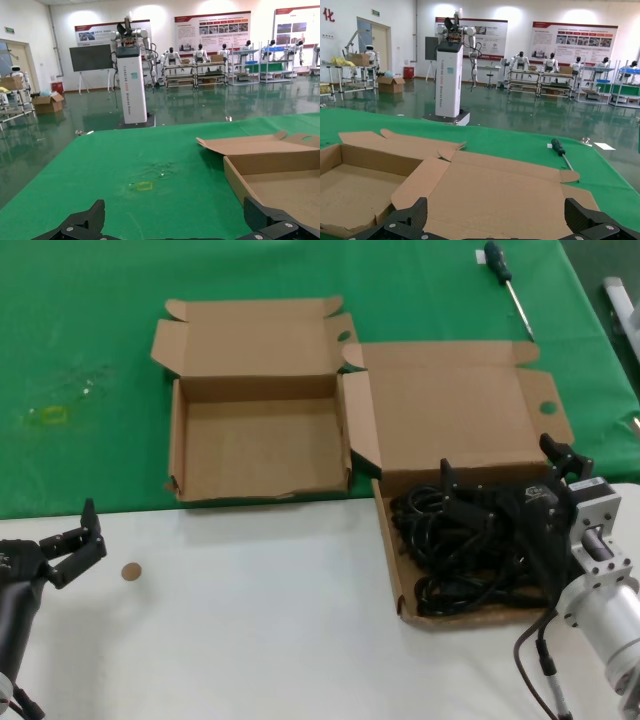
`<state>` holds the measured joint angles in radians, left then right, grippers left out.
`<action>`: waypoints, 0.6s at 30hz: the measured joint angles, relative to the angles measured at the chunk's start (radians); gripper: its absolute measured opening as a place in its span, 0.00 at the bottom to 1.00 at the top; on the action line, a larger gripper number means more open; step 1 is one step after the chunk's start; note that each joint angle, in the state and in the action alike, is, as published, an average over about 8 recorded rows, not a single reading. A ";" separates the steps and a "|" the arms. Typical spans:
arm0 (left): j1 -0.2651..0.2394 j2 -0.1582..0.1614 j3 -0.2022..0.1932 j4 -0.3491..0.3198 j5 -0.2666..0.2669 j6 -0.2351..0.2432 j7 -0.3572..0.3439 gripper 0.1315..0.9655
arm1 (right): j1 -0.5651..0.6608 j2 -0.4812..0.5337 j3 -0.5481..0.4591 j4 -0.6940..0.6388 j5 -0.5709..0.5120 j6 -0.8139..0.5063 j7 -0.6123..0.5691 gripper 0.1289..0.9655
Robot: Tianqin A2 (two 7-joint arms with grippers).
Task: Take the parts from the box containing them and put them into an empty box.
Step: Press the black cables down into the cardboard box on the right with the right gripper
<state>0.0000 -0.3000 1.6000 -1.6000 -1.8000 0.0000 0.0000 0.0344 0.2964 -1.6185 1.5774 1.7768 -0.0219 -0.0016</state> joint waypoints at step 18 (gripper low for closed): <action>0.000 0.000 0.000 0.000 0.000 0.000 0.000 1.00 | 0.000 0.000 0.000 0.000 0.000 0.000 0.000 1.00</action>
<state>0.0000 -0.3000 1.6000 -1.6000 -1.8000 0.0000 0.0000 0.0344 0.2964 -1.6185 1.5774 1.7768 -0.0219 -0.0016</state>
